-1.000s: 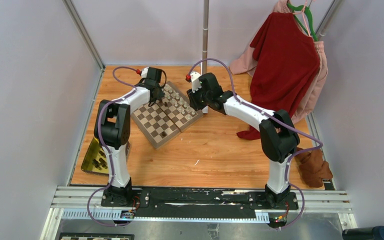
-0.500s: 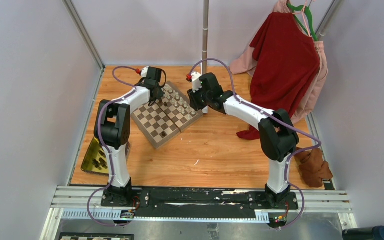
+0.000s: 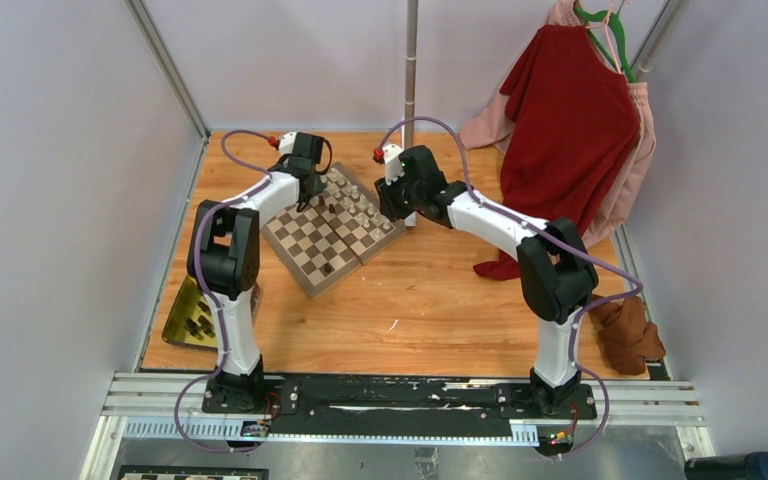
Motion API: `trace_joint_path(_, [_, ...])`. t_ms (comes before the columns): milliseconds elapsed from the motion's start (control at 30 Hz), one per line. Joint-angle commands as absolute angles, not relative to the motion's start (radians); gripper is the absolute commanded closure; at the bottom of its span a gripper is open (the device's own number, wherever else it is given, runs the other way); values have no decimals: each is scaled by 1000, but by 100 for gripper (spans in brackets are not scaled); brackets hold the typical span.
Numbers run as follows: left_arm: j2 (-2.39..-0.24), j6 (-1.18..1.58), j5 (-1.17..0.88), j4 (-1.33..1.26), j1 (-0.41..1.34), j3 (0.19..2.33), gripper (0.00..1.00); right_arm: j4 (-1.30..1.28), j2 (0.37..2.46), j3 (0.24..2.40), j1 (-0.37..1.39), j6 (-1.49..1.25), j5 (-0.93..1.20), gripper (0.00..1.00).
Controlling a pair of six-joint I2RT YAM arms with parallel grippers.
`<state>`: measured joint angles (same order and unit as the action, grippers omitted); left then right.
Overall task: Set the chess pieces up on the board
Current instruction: Pick up the chess piece from the chessboard, then place the chess piece on the chessboard.
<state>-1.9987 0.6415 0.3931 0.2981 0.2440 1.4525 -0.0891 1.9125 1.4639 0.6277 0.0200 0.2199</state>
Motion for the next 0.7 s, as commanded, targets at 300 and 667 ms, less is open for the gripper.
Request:
trace_joint_path(300, [-1880,704,522,369,197,1370,100,-75,1923,1496,615,6,254,65])
trace_joint_path(667, [-1864,759,548,423,133,1323,100,-79,1943,1521,616,-23,267,65])
